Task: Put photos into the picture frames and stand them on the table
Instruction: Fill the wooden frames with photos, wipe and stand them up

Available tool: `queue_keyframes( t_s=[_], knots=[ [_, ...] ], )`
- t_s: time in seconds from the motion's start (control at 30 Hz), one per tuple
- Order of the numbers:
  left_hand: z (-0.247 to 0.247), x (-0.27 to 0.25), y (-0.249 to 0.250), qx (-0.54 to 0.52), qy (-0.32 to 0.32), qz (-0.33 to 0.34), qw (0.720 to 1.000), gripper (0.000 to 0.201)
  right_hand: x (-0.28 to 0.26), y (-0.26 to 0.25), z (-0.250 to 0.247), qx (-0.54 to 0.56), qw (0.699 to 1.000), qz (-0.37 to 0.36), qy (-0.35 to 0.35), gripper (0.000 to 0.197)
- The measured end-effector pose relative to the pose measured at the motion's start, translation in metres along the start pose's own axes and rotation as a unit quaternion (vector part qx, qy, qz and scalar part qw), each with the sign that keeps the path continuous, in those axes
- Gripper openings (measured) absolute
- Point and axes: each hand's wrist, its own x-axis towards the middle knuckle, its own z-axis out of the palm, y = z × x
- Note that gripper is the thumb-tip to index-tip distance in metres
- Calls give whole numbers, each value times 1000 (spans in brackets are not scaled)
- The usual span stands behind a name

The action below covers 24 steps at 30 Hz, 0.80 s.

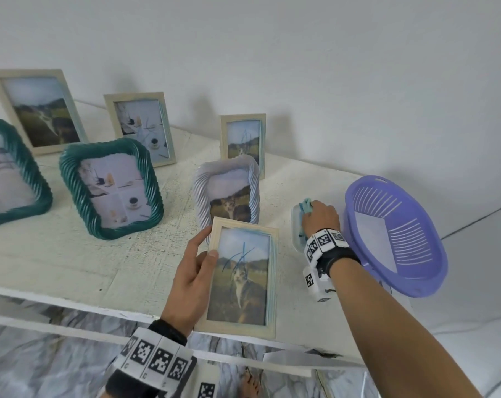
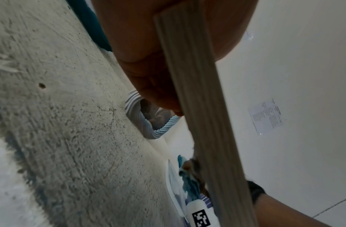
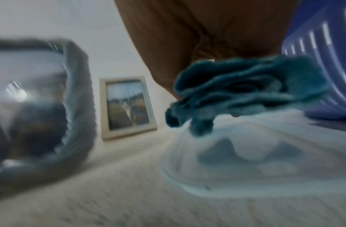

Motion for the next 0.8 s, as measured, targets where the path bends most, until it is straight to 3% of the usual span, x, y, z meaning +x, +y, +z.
queue_keyframes(
  t_s=[0.13,0.3,0.4,0.5,0.6,0.7,0.8],
  knots=[
    [-1,3,-5,17,2,15,1000,51,-42,-2,-31,87,989,-93,76,27],
    [5,3,-2,14,3,23,1000,44,-142,-16,-53,226,937,-255,80,32],
    [11,1,5,20,3,48,999,45,-173,-20,-36,161,933,-309,87,34],
    [16,-3,9,29,2,57,998,46,-180,-30,-18,62,950,-295,79,34],
    [13,-6,8,50,-7,71,996,47,-186,-41,-12,43,958,-278,63,32],
    [6,-4,8,85,-5,94,992,54,-195,-41,-14,61,943,-324,32,32],
    [-2,-2,5,95,4,102,990,53,-213,-33,-14,67,909,-410,-36,32]
  ],
)
